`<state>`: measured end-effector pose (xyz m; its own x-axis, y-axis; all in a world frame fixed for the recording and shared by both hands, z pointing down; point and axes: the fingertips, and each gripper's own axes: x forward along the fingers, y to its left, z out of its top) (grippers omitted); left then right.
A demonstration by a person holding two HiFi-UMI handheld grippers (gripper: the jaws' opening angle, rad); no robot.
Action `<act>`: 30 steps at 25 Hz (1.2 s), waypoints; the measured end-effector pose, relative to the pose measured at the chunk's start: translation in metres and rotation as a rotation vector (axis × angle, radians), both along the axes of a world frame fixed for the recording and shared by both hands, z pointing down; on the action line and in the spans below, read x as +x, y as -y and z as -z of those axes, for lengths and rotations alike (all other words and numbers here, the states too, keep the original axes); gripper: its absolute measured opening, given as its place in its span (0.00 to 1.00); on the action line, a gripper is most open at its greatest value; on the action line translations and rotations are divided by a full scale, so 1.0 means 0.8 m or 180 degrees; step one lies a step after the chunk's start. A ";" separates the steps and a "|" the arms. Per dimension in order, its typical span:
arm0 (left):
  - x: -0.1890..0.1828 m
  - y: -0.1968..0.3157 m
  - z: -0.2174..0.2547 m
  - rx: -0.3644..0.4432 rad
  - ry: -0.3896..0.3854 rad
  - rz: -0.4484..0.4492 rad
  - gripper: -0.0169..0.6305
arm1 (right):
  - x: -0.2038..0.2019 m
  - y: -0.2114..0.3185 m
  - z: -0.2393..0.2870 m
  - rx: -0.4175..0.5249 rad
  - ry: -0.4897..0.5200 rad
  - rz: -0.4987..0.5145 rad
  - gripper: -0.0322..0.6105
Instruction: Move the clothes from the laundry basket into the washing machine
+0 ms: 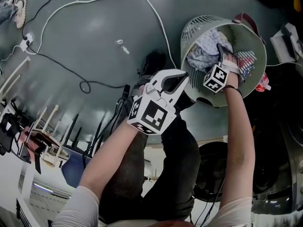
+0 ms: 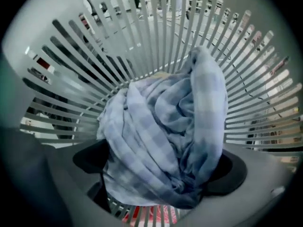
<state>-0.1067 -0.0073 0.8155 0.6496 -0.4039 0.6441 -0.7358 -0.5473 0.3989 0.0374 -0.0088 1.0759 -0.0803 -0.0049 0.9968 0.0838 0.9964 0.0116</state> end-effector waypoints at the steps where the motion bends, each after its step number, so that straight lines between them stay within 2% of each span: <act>1: -0.001 -0.002 -0.002 -0.0013 0.0006 0.0002 0.04 | 0.002 0.004 -0.005 0.0117 -0.0058 0.0027 0.99; 2: -0.002 -0.004 -0.004 -0.0022 0.0014 0.0006 0.04 | 0.002 0.009 -0.006 0.0224 -0.0080 -0.0004 0.99; 3: -0.003 -0.004 -0.005 -0.0025 0.0023 0.0013 0.04 | 0.000 0.015 -0.005 0.0317 -0.0069 -0.0083 0.92; 5: -0.004 -0.004 -0.004 -0.0022 0.0041 0.0041 0.04 | -0.004 0.029 0.005 0.0437 -0.0017 -0.0255 0.65; 8: -0.003 -0.005 0.002 -0.0033 0.0074 0.0097 0.04 | -0.002 0.031 0.023 0.0439 0.0010 -0.0332 0.37; 9: -0.002 -0.006 0.006 -0.0033 0.0085 0.0105 0.04 | 0.000 0.031 0.029 0.0421 0.0012 -0.0352 0.31; 13: 0.004 -0.009 0.025 -0.0031 0.0120 0.0103 0.04 | 0.006 0.034 0.062 0.0354 0.0049 -0.0556 0.27; 20: 0.012 -0.031 0.070 -0.0137 0.0126 0.0116 0.04 | 0.002 0.047 0.154 0.0376 0.0339 -0.1021 0.26; 30: 0.020 -0.025 0.149 -0.0080 0.0146 0.0042 0.04 | 0.000 0.066 0.288 0.0476 0.0661 -0.1527 0.26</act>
